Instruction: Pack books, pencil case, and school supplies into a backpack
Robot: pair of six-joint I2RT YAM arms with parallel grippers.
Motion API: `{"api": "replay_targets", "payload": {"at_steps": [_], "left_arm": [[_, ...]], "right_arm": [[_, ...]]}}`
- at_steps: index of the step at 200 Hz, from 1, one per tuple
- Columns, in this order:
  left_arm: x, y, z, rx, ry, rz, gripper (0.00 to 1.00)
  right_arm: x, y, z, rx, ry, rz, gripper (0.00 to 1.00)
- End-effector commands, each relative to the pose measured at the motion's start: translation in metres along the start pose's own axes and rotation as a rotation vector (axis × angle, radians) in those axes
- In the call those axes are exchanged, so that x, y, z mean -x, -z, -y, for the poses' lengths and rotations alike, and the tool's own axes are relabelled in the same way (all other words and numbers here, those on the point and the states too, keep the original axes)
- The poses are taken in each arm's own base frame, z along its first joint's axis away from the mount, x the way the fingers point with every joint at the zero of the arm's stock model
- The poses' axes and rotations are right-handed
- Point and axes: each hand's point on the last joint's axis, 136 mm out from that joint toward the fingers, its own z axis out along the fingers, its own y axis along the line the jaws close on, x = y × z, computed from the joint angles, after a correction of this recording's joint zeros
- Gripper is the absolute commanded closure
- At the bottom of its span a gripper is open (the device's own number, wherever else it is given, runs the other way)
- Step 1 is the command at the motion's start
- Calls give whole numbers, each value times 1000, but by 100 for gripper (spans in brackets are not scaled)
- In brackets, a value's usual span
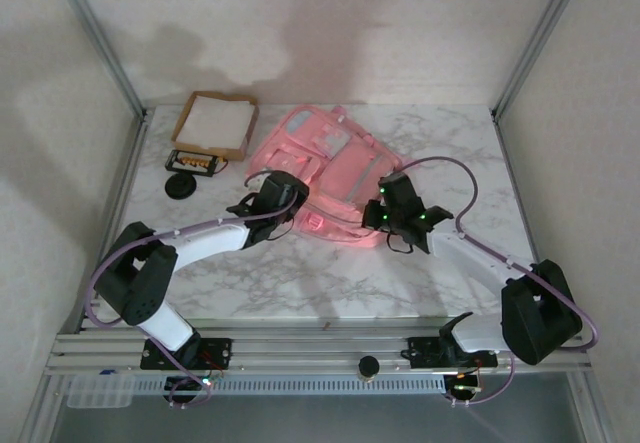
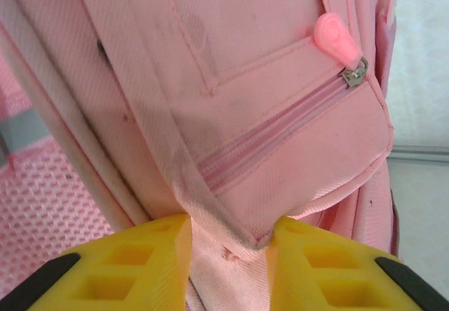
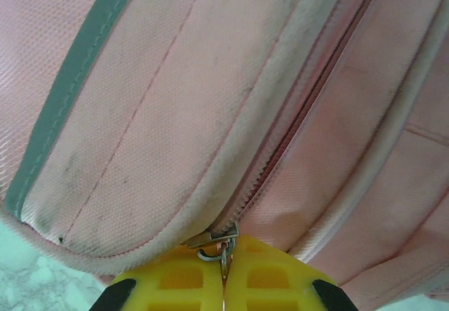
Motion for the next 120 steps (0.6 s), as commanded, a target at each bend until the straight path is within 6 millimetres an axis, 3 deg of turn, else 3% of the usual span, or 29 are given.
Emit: {"api": "replay_targets", "payload": {"at_steps": [1,28,48,74,87,100,120], "left_arm": [[48,-14,-62,201,-27,145,66],[59,-30,-61,194,-105,121,65],[80,-43,-68,220,-152,119,63],[130,-51,-63,213,-239,188,63],[147,-53,-51,189,-285,202,59],[143,-48,-33,111,-309,150,53],[108,-14,0,-155,-197,50,44]], "right_arm": [[15,5,27,-112,68,4,100],[3,0,17,-65,84,-52,100],[-14,-2,-4,-8,121,-91,100],[-41,-12,-48,80,126,-154,100],[-58,-22,-75,139,131,-169,100],[-65,-34,-77,135,98,-174,100],[-63,-36,-83,179,70,-141,100]]}}
